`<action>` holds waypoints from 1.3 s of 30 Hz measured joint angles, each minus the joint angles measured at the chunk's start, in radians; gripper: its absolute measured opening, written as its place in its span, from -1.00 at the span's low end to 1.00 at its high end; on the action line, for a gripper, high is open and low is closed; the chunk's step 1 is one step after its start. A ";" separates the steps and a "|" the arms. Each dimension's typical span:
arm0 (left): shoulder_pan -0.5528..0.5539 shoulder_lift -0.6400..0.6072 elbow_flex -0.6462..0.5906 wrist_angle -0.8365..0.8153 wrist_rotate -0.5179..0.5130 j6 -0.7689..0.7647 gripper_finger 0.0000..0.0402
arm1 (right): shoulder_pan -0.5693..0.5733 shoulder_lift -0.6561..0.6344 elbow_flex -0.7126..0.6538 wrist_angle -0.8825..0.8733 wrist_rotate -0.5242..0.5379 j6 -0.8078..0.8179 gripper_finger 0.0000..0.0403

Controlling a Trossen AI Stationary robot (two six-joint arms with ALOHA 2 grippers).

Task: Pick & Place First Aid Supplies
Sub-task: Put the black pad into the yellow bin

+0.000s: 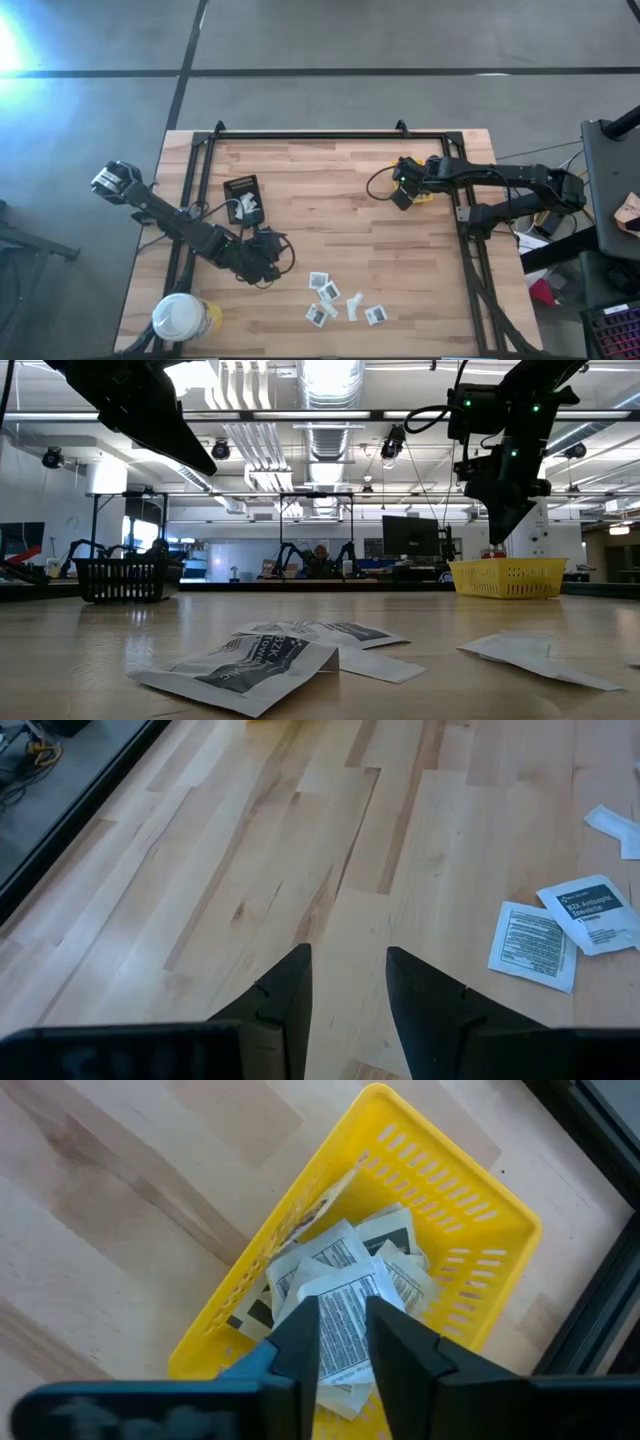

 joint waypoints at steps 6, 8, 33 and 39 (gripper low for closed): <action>-0.001 0.000 0.000 0.000 0.005 -0.003 -0.38 | 0.001 -0.005 0.005 -0.009 -0.006 0.000 -0.42; -0.001 0.000 0.000 0.000 0.012 -0.006 -0.38 | 0.001 -0.008 0.017 -0.013 -0.029 0.001 -0.39; -0.004 0.025 0.000 0.206 0.179 0.095 -0.38 | 0.481 -0.008 0.059 0.127 -0.252 0.273 -0.68; -0.004 0.085 0.000 0.276 0.212 0.111 -0.38 | 0.619 -0.008 0.059 0.342 -0.227 0.273 -0.73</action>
